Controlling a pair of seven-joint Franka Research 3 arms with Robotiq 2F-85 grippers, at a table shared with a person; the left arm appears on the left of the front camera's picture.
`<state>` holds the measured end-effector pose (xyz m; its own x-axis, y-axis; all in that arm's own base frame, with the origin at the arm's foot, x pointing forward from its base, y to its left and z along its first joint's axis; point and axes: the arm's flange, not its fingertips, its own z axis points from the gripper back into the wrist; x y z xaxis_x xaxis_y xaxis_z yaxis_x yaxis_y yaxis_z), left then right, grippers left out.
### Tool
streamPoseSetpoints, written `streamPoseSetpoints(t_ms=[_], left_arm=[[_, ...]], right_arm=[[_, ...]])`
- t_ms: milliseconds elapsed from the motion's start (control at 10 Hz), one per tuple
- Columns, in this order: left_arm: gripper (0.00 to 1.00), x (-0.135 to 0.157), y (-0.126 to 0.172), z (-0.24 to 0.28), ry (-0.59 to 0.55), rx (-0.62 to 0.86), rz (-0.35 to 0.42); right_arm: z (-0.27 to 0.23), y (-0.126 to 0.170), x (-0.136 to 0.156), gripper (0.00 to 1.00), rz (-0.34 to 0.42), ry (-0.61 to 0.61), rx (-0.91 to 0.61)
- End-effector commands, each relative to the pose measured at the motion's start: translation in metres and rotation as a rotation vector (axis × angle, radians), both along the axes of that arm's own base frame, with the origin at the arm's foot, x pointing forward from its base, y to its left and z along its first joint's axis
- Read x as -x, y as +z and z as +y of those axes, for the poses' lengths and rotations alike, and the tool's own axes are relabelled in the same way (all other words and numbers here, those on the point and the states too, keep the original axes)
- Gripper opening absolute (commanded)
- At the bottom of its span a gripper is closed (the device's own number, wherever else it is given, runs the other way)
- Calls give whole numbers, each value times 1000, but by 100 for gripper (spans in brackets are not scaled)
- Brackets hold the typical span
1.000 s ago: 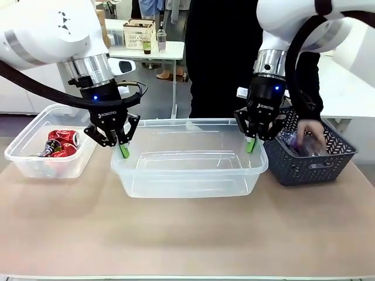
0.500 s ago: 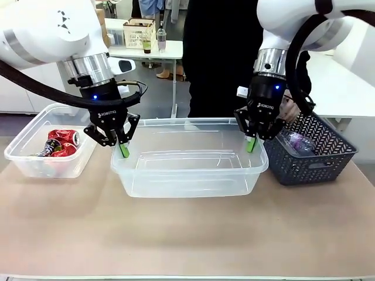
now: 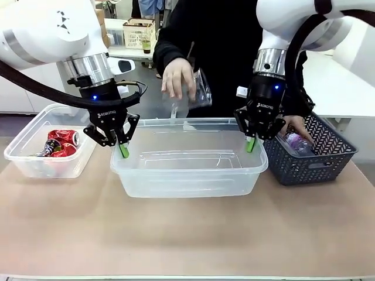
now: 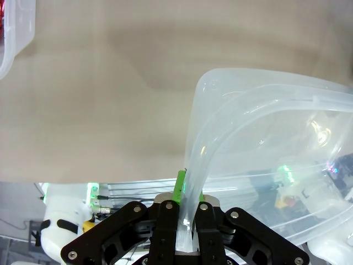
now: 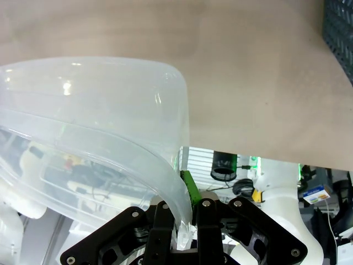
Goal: Sort the waste into each basket.
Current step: Offer the picked Organizing box to the human.
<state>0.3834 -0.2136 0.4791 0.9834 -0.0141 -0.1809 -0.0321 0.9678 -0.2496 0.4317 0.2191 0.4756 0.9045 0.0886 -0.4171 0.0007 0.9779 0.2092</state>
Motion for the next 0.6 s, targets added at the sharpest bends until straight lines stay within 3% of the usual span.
streamPoseSetpoints(t_ms=[0,500], left_arm=[[0,-1,0,10,24,-10,1],[0,-1,0,10,24,-10,1]], right_arm=[[-6,4,-3,0,10,-4,-4],[-6,4,-3,0,10,-4,-4]])
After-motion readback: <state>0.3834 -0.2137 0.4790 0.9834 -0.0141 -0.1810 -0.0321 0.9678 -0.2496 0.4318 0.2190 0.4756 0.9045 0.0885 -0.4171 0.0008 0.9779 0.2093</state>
